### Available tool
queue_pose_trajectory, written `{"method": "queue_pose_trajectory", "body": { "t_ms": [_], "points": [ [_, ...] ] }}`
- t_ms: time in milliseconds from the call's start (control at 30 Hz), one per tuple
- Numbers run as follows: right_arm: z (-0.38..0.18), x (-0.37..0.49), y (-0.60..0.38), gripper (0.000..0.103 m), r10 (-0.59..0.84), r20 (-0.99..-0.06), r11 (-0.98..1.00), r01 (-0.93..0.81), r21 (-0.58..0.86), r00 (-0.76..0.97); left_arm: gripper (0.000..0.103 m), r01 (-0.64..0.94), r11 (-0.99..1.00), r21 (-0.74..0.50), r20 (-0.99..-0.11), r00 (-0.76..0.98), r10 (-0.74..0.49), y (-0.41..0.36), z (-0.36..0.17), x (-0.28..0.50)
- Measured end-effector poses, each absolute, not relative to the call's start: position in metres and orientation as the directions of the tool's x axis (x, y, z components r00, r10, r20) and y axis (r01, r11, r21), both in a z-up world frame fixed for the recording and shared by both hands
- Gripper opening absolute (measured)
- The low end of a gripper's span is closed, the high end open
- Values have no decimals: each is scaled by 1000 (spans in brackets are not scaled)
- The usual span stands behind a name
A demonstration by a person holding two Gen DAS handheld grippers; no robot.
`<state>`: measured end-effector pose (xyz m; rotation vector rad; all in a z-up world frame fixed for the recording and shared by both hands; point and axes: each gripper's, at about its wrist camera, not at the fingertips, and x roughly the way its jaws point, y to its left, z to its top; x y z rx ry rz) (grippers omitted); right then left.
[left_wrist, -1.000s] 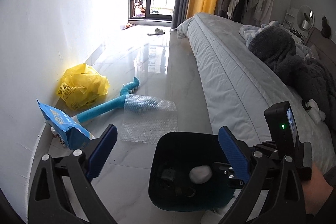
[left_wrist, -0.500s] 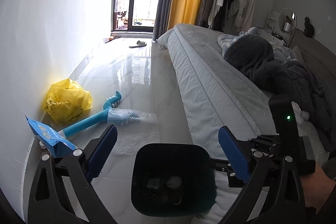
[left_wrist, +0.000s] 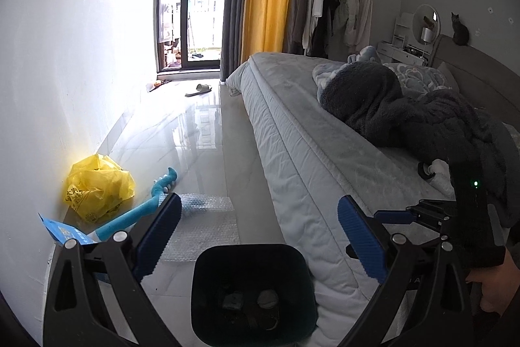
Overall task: Collect trash
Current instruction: 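Move both open tools back over the bed toward the remaining trash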
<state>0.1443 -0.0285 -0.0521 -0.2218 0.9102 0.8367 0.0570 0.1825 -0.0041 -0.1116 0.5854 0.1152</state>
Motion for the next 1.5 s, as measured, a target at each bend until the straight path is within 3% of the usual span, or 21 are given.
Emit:
{"method": "queue_pose_trajectory", "body": {
  "t_ms": [200,433,600,867,1200,1500],
  "points": [
    [-39,154,-62,74,551,-744,693,-704,154,379,98,-81,990,-115,-559,829,3,163,-4,67],
    [-26,164,-89,74,526,-731,708,-700,94,434,98,42,997,-60,-556,828,-68,140,-3,92],
    [-23,167,-106,74,487,-727,709,-705,6,483,98,79,993,-93,-561,819,-118,139,-12,110],
    [-27,180,-134,74,479,-721,731,-682,13,501,98,121,986,-113,-562,811,-164,122,-22,135],
    [-29,206,-180,74,457,-708,775,-632,20,538,98,235,971,-47,-570,792,-219,81,-29,164],
    [-32,214,-212,74,467,-704,791,-608,62,535,98,333,938,-101,-565,757,-329,52,-35,190]
  ]
}}
